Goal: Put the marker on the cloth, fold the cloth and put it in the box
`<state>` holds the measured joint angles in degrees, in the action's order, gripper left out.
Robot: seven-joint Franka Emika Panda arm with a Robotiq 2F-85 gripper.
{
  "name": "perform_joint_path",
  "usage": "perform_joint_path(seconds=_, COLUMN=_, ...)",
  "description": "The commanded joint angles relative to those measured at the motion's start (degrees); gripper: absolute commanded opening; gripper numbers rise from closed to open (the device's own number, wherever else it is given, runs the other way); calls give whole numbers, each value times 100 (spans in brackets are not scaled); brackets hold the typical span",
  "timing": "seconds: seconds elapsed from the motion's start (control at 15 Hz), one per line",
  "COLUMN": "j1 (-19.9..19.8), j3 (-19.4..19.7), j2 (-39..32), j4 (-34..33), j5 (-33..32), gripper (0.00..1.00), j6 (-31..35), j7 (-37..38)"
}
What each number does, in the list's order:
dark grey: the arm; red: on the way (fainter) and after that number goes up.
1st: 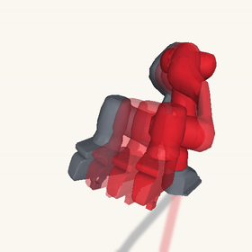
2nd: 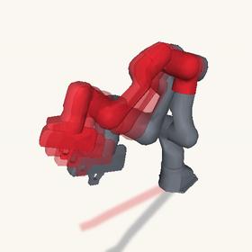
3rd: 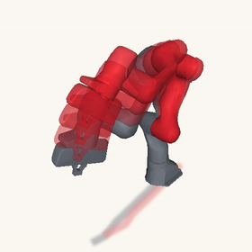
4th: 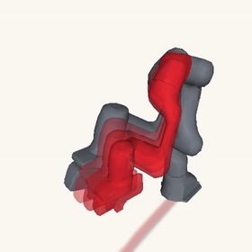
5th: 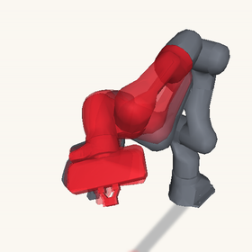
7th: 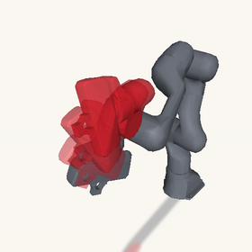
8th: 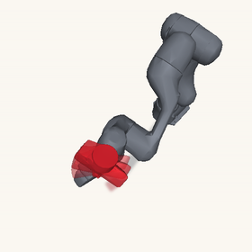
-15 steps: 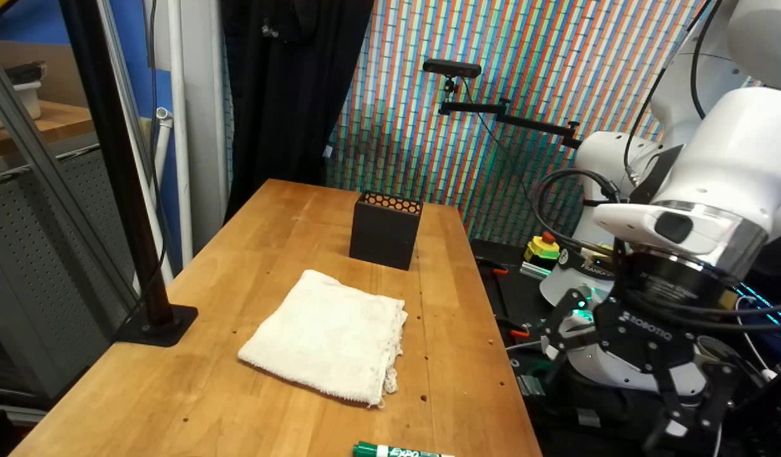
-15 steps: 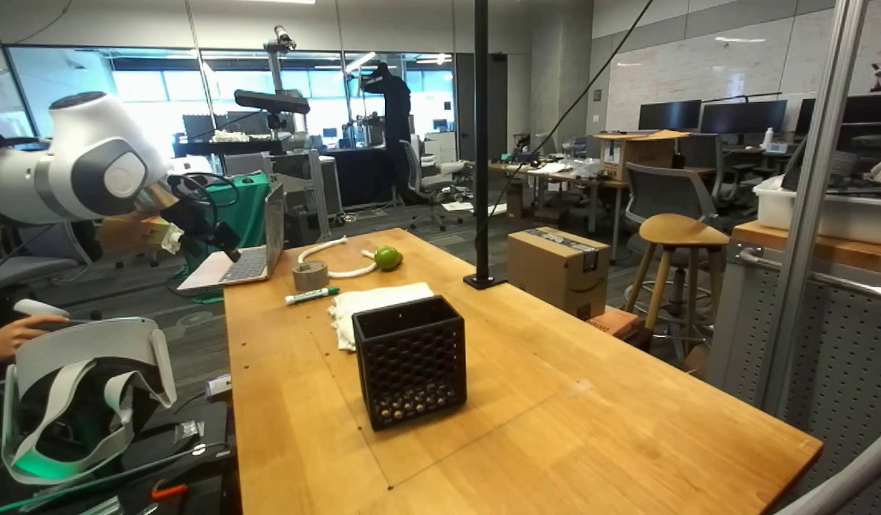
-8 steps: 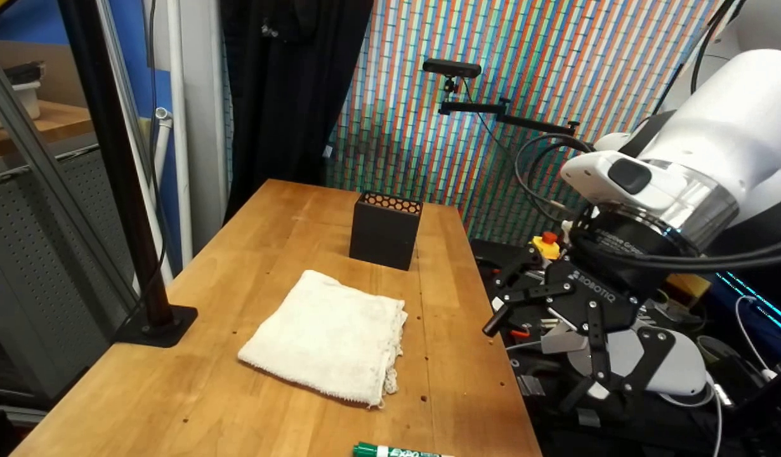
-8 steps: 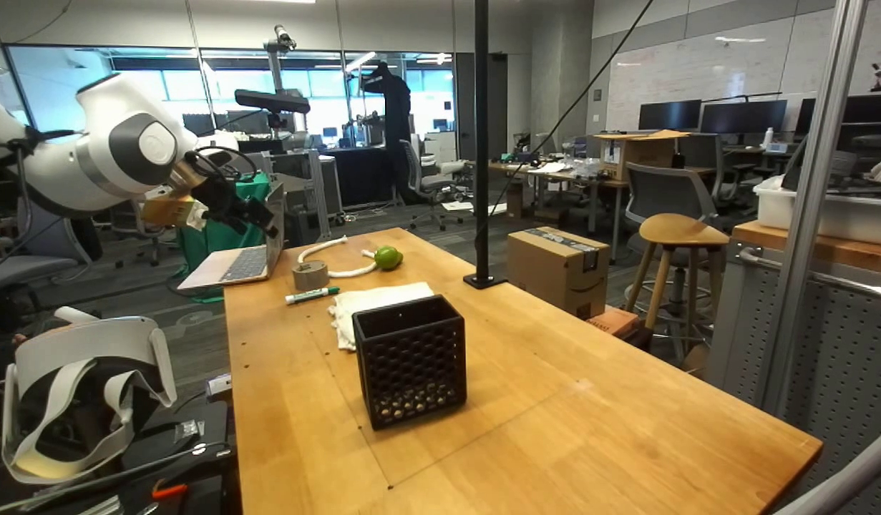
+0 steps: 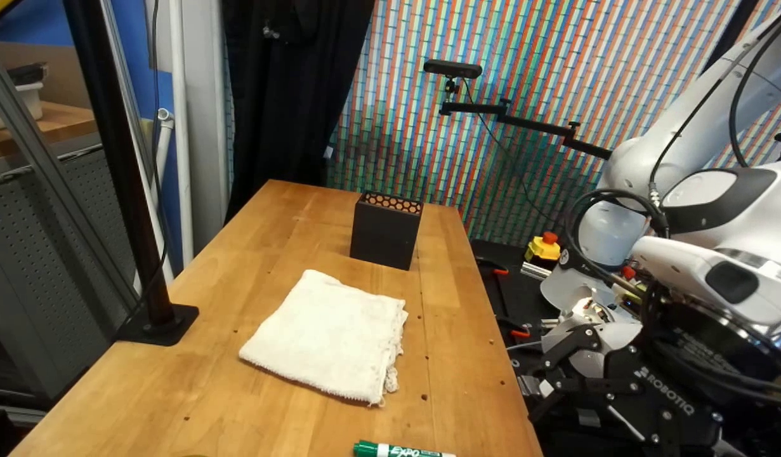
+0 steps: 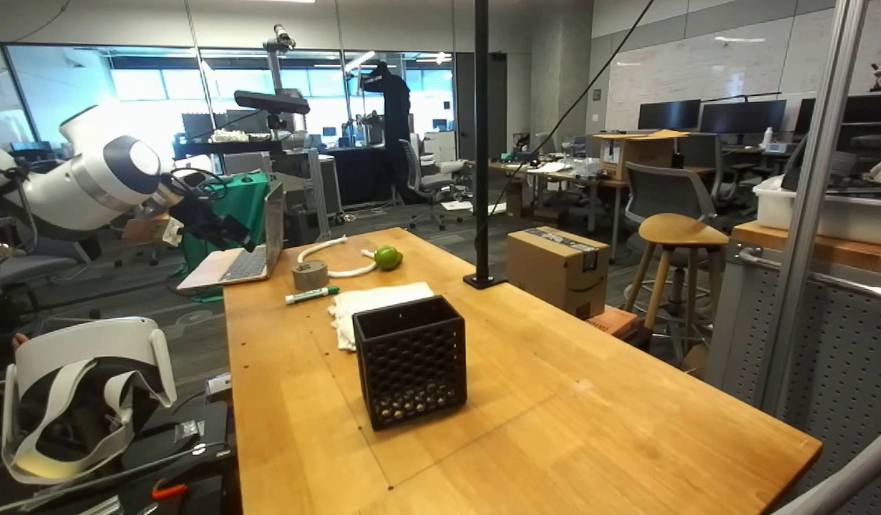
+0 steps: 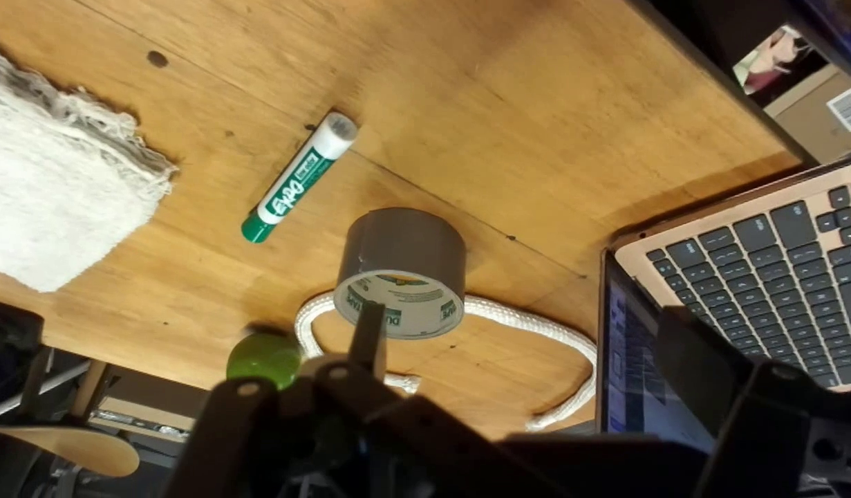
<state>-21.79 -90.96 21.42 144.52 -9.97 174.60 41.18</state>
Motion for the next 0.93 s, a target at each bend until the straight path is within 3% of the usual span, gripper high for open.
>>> perform_joint_path(seconds=0.0, j1=-1555, j3=-1371, j2=517, j4=-698, j5=55, gripper=100, j6=-16, j7=200)
perform_joint_path(seconds=0.2, j1=-2746, j3=-2356, j2=926, j4=-1201, j5=147, gripper=100, j6=34, j7=111)
perform_joint_path(seconds=0.4, j1=-3648, j3=-2963, j2=1391, j4=-1589, j5=114, gripper=100, j6=38, j7=43)
perform_joint_path(seconds=0.47, j1=-3681, j3=-2963, j2=1707, j4=-1649, j5=853, gripper=100, j6=60, j7=-531)
perform_joint_path(seconds=0.67, j1=-4013, j3=-2999, j2=2074, j4=-1781, j5=1437, gripper=100, j6=-4, j7=-927)
perform_joint_path(seconds=0.87, j1=-4061, j3=-2841, j2=2311, j4=-1830, j5=1928, gripper=100, j6=-37, j7=-1183)
